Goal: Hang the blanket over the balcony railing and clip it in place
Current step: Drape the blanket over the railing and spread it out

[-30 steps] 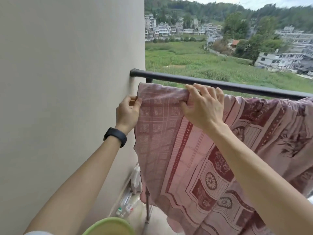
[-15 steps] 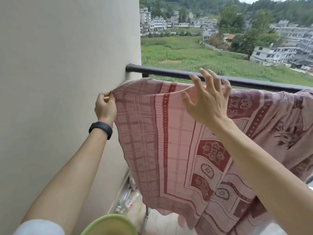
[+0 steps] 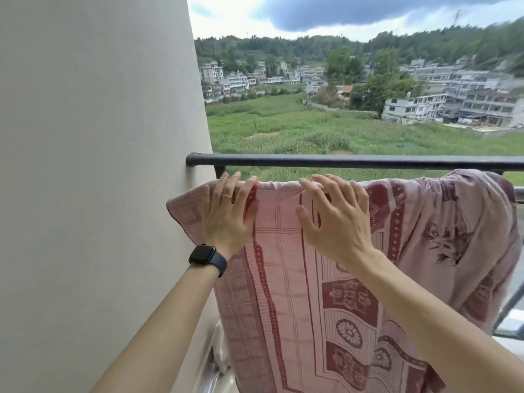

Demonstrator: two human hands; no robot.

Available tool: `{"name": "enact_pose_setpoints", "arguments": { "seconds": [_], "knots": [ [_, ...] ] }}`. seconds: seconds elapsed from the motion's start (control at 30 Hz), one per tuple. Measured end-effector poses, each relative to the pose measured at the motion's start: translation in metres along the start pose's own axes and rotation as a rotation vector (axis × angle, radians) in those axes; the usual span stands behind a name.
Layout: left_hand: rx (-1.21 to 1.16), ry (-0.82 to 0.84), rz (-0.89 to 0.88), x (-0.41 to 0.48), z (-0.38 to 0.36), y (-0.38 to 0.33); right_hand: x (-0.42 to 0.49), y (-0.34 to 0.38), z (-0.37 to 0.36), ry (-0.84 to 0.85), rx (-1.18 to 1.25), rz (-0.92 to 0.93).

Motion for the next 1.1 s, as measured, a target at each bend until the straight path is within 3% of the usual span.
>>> {"name": "enact_pose_setpoints", "arguments": {
  "seconds": [0.13,0.3,0.43,0.5,0.53,0.67,0.73,0.83,0.9,1.0,1.1],
  "knots": [
    [0.018,-0.045,0.022,0.002,0.001,-0.005,-0.002,-0.071,0.019,-0.008,0.043,-0.337],
    [-0.096,-0.042,-0.107,0.013,-0.002,-0.084,-0.069,-0.141,0.059,-0.222,0.077,-0.746],
    [-0.157,-0.017,-0.204,0.027,-0.023,-0.159,-0.098,-0.183,0.069,-0.166,0.432,-1.045],
    [-0.110,0.018,-0.189,0.031,-0.036,-0.181,-0.097,-0.186,0.072,-0.038,0.499,-0.985],
    [-0.076,0.028,-0.172,0.032,-0.040,-0.186,-0.093,-0.189,0.078,-0.009,0.421,-0.893],
    [0.063,0.018,-0.163,0.028,-0.049,-0.178,-0.059,-0.221,0.130,-0.300,0.027,-0.523],
    [0.080,-0.021,-0.154,0.025,-0.050,-0.168,-0.051,-0.253,0.153,-0.374,-0.090,-0.492],
    [0.108,-0.040,-0.114,0.022,-0.050,-0.160,-0.086,-0.308,0.161,-0.370,-0.174,-0.655],
    [0.142,-0.039,-0.109,0.020,-0.047,-0.163,-0.130,-0.335,0.139,-0.261,-0.102,-0.707],
    [0.159,-0.002,-0.045,0.019,-0.045,-0.178,-0.178,-0.346,0.105,-0.046,0.222,-0.772],
    [0.105,-0.032,-0.030,0.022,-0.042,-0.217,-0.169,-0.339,0.116,-0.066,0.576,-0.863]
  ]
}}
Point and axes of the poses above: each hand's wrist, its own x-axis towards the middle knuckle, its own z-axis out of the back of the hand, y = z × x, the point moved 4 cm from there along x, towards the middle knuckle, and after that the axes turned 5 degrees about -x, right-handed, at the moved point
